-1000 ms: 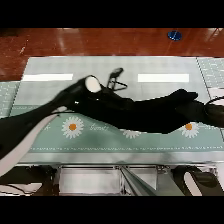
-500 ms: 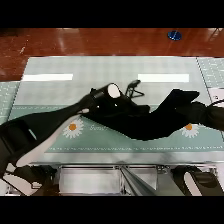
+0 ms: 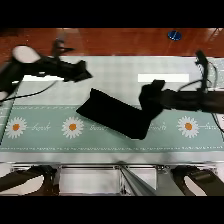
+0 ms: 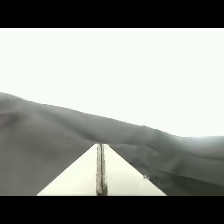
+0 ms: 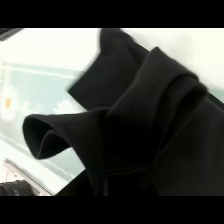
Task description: Fold the shirts.
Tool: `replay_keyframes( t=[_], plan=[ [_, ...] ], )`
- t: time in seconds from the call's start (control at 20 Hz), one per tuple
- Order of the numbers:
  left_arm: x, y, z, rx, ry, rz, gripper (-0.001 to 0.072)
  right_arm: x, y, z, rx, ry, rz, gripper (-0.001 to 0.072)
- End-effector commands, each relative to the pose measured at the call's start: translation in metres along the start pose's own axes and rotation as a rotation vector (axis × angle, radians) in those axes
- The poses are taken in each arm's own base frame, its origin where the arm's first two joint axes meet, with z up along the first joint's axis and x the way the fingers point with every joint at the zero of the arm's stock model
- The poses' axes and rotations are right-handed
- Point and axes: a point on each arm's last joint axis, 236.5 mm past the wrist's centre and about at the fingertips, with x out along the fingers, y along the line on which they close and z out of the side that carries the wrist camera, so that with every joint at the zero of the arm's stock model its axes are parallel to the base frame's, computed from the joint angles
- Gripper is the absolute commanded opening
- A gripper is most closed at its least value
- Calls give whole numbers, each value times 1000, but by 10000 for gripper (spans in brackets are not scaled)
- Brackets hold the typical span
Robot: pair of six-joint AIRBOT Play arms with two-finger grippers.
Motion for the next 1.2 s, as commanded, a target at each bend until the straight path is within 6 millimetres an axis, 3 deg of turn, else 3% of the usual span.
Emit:
replay_keyframes(
  t=[0.0,0.1,0.25,0.4,0.55,0.65,0.7,0.8,0.95,1.05,1.15],
  plan=[
    [-97,52,-23,3,-168,189,18,76,25,23,-30,45,66,30],
    [-117,48,-57,22,-192,197,18,123,33,23,-40,116,81,30],
    [-121,43,-96,36,-214,188,18,186,35,12,-45,206,80,30],
    [-112,52,-119,18,-186,188,18,230,31,1,-45,251,71,31],
    [-101,58,-128,-15,-154,176,18,260,16,1,-8,217,50,43],
    [-95,65,-128,-29,-162,180,18,268,14,0,22,216,67,406],
    [-92,68,-126,-41,-175,180,18,266,15,0,1,222,75,408],
    [-88,73,-123,-57,-177,181,18,243,19,11,-1,244,97,407],
    [-82,77,-126,-74,-148,182,18,161,14,28,-53,310,86,406],
    [-82,77,-126,-75,-145,182,18,90,-18,34,-137,321,-111,406],
    [-82,77,-126,-75,-144,182,18,14,-71,42,-171,223,-441,406]
  ],
)
